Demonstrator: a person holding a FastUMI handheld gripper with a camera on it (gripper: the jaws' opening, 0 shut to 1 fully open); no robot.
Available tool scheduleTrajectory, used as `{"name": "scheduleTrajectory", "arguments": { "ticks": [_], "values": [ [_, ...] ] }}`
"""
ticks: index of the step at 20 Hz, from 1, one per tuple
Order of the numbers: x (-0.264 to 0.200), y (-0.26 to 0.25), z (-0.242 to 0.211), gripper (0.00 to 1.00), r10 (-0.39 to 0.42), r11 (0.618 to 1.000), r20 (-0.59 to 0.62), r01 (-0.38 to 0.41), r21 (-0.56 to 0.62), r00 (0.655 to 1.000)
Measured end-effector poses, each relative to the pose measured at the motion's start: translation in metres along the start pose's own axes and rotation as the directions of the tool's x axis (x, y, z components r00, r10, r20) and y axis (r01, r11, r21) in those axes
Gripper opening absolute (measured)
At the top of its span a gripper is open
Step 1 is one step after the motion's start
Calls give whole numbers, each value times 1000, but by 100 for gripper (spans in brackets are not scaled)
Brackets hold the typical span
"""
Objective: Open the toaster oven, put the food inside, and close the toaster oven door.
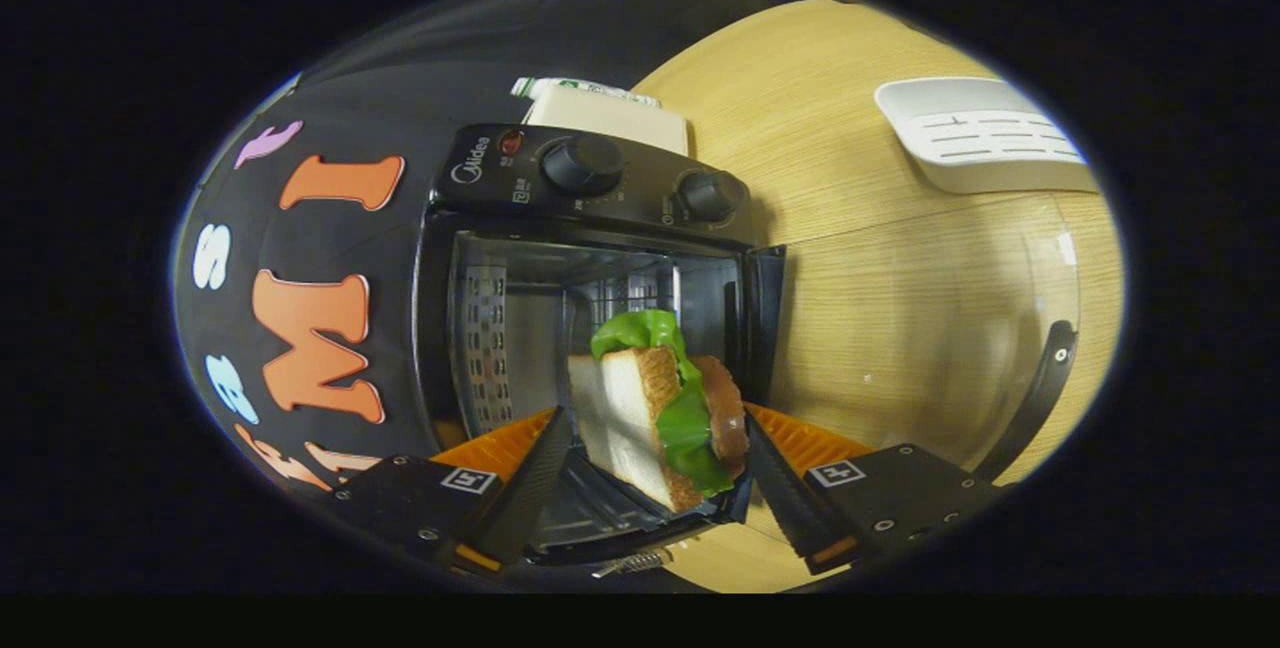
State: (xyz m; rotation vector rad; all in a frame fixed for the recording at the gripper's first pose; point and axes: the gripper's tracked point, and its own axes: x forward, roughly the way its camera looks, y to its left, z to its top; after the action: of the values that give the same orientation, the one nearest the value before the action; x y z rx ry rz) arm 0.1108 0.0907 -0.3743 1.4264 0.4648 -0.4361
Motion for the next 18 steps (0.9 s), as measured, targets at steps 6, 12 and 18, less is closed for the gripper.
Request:
{"name": "scheduleTrajectory", "arguments": {
  "ticks": [6, 12, 18],
  "values": [
    [-33, -4, -5, 98, 3, 997, -41, -6, -83, 999],
    [-94, -19, -17, 98, -11, 933, -113, -31, -359, 993],
    [-151, -62, -13, 98, -65, 739, -168, -66, -671, 984]
  ]
}}
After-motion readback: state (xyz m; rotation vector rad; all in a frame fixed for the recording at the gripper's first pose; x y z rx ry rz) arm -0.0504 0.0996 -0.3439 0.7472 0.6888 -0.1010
